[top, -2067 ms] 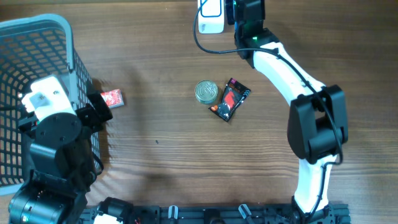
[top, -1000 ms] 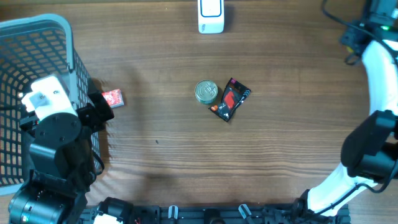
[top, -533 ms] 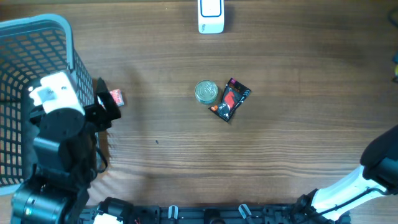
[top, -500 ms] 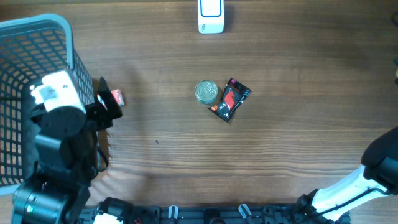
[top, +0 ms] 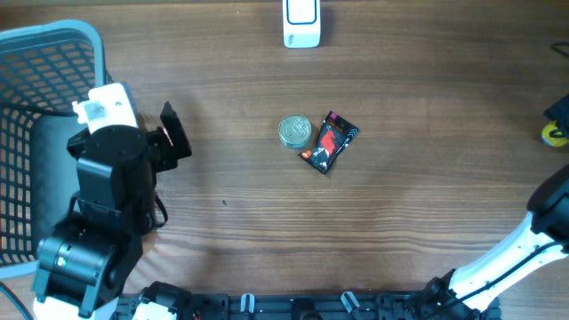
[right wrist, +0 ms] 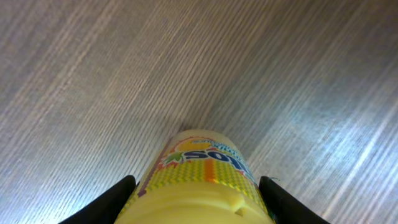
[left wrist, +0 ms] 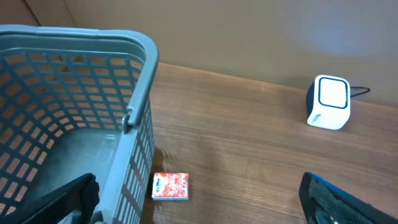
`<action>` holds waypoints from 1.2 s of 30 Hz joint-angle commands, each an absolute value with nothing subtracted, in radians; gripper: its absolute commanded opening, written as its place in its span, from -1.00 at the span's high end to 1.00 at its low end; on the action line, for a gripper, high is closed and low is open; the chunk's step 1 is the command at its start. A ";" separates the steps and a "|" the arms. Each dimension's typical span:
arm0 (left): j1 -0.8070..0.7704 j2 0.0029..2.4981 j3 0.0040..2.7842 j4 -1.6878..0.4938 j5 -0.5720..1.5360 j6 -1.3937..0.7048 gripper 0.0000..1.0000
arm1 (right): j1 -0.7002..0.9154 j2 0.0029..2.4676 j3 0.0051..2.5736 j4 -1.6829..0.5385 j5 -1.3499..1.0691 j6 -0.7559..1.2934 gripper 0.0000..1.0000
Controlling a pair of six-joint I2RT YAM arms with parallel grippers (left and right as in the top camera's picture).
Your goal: Scan the item barcode
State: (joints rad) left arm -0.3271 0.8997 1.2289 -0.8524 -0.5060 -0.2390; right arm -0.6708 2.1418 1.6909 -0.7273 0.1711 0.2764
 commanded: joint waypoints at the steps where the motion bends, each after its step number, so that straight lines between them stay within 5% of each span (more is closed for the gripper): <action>1: -0.344 0.905 1.234 -0.848 -0.494 -0.252 -1.00 | -0.682 2.170 1.691 -0.699 0.180 0.287 -0.13; 7: -0.352 0.905 1.234 -0.846 -0.494 -0.263 -1.00 | -0.707 2.170 1.691 -0.693 0.191 0.281 -0.13; 11: -0.352 0.905 1.234 -0.846 -0.494 -0.271 -1.00 | -0.724 2.170 1.691 -0.707 0.191 0.280 -0.39; 19: -0.352 0.905 1.234 -0.847 -0.494 -0.271 -1.00 | -0.733 2.170 1.690 -0.725 0.190 0.280 -0.50; 25: -0.352 0.905 1.234 -0.846 -0.494 -0.270 -1.00 | -0.733 2.169 1.690 -0.727 0.136 0.201 -1.00; 36: -0.352 0.905 1.234 -0.849 -0.494 -0.270 -1.00 | -0.732 2.154 1.690 -0.842 0.028 0.226 -1.00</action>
